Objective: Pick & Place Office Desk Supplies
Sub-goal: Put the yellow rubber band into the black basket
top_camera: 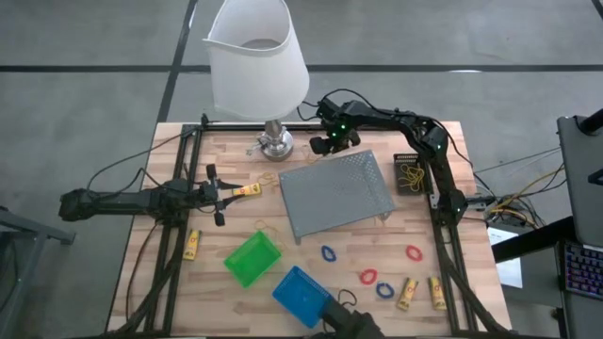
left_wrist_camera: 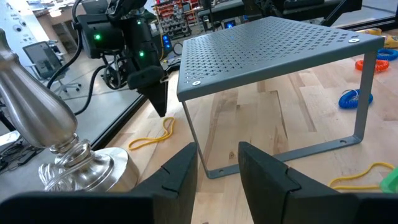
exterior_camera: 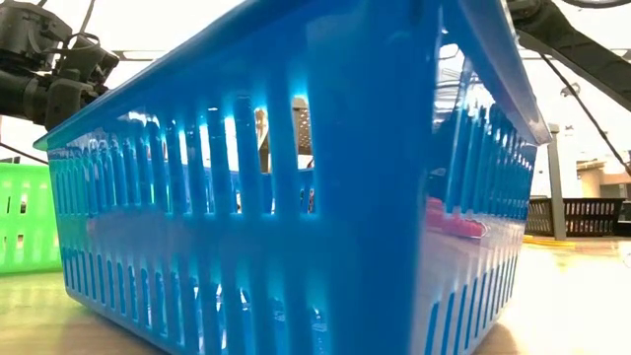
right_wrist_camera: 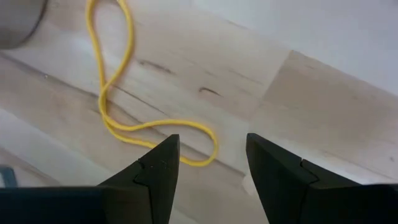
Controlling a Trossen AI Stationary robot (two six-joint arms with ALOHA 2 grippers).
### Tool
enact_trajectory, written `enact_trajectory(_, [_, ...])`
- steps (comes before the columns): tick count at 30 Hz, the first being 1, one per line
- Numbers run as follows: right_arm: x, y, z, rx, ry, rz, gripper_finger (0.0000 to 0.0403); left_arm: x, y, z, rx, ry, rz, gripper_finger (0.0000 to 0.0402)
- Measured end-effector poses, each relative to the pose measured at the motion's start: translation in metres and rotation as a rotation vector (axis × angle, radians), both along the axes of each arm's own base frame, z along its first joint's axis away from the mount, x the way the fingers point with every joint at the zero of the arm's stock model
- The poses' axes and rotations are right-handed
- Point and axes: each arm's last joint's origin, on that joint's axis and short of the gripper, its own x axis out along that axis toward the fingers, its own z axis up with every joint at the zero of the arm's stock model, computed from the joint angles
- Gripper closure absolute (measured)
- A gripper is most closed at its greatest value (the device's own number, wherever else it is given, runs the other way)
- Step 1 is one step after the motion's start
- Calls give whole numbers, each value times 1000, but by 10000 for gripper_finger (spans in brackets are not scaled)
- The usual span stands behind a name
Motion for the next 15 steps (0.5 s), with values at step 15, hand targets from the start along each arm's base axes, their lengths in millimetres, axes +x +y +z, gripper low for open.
enact_trajectory(15, [16, 22, 11, -189, 168, 53, 247, 0, 0, 0, 0, 0, 0, 284])
